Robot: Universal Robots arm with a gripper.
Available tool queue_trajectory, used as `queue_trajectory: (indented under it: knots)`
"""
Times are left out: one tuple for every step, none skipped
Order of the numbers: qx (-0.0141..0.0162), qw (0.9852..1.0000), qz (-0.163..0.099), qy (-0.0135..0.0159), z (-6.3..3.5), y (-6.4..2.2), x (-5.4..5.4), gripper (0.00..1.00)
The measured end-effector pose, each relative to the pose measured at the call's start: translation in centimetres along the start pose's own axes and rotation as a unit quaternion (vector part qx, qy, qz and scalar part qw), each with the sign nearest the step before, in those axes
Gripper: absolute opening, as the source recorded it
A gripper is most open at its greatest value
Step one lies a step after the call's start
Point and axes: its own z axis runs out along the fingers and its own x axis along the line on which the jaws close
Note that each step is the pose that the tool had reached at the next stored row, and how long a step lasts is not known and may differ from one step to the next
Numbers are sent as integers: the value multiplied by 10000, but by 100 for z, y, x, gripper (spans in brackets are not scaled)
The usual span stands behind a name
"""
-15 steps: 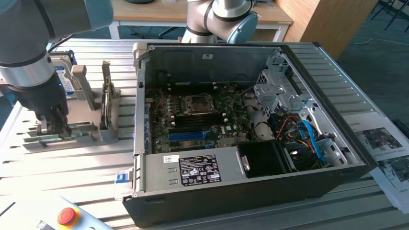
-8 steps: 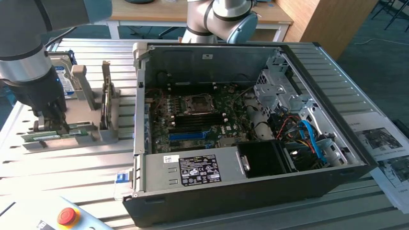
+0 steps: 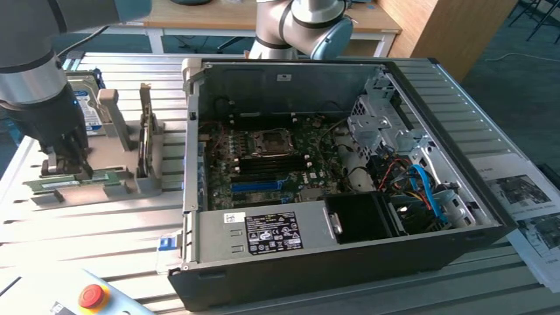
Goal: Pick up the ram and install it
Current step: 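Pick up the ram and move it above insertion slot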
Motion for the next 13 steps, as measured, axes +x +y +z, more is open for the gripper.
queue_trajectory:
  knots:
    - [1,10000,0,0,-14,0,0,12]
    - [0,10000,0,0,-29,1,0,12]
    - [1,10000,0,0,-45,1,1,12]
    - [0,10000,0,0,-61,2,1,12]
    - [0,10000,0,0,-78,2,1,12]
    - [0,10000,0,0,-95,3,1,12]
    - [0,10000,0,0,-114,4,1,12]
    - [0,10000,0,0,-136,4,2,12]
    - [0,10000,0,0,-152,5,2,12]
    - [0,10000,0,0,-169,5,2,12]
    - [0,10000,0,-2,-188,6,2,12]
    - [1,10000,0,-3,-211,6,2,12]
    - [1,10000,0,-3,-237,7,3,12]
